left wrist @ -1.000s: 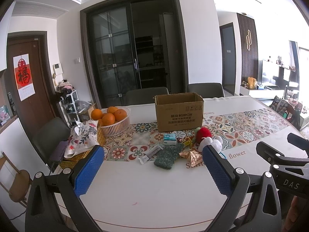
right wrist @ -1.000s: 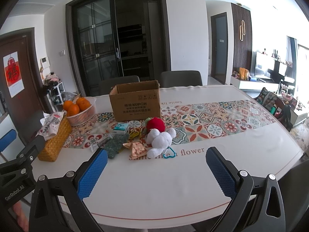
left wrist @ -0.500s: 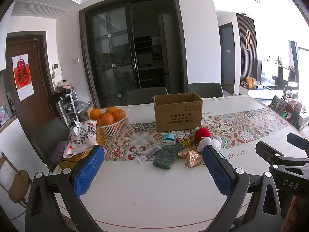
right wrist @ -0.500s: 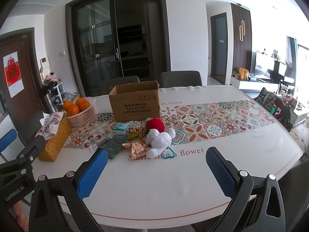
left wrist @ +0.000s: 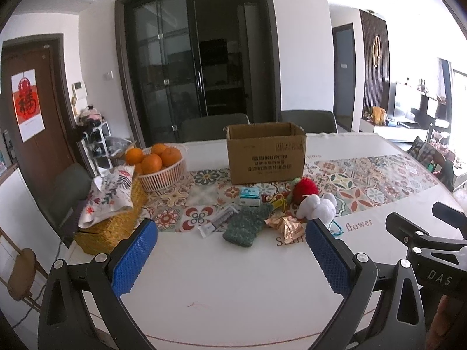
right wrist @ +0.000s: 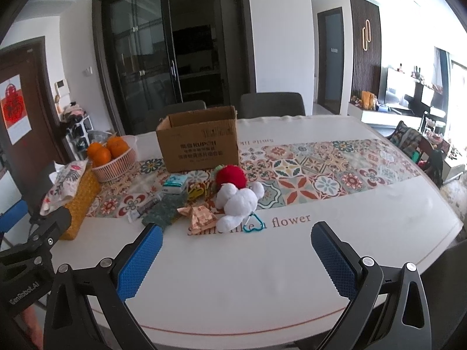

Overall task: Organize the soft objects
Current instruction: 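Grasp the green knitted glove with the left tool while the right tool grasps the white plush toy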

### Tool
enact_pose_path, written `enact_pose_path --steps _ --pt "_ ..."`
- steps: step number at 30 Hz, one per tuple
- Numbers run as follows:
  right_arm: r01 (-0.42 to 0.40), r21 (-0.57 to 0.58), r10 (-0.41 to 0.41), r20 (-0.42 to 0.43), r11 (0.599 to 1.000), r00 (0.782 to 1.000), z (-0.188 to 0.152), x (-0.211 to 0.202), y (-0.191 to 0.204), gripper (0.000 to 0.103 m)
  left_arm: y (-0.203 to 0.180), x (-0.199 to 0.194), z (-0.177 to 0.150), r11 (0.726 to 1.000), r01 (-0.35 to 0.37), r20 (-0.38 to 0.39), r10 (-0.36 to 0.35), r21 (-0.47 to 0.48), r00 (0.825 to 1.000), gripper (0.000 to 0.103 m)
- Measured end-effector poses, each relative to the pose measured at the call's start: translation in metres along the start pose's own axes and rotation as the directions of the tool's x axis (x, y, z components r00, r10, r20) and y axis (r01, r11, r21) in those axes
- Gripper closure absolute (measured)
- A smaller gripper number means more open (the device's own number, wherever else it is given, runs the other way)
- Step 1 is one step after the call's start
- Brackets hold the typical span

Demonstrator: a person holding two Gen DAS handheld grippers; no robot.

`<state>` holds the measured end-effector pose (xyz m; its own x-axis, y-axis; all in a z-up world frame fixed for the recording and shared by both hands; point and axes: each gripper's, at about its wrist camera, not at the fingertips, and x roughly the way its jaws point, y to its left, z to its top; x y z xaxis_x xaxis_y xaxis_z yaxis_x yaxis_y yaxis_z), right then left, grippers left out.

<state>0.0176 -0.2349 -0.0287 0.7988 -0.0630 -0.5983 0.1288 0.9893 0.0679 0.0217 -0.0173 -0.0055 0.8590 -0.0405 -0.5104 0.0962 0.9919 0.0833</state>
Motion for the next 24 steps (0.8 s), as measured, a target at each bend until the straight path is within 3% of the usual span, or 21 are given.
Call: enact_pose_path --steps 14,20,24 --pt "-0.015 0.035 0.019 -0.132 0.999 0.991 0.025 0.075 0.003 0.000 0.000 0.079 0.014 0.998 0.053 -0.131 -0.051 0.014 0.990 0.000" --pt "-0.011 0.037 0.018 -0.184 0.999 0.983 0.031 0.108 0.008 0.000 0.000 0.120 0.019 0.994 0.102 -0.226 -0.094 0.026 0.970 0.000" --pt "0.011 0.042 0.000 -0.243 0.999 0.970 0.031 0.137 0.009 0.000 -0.001 0.154 0.017 0.990 0.139 -0.311 -0.129 0.011 0.942 0.000"
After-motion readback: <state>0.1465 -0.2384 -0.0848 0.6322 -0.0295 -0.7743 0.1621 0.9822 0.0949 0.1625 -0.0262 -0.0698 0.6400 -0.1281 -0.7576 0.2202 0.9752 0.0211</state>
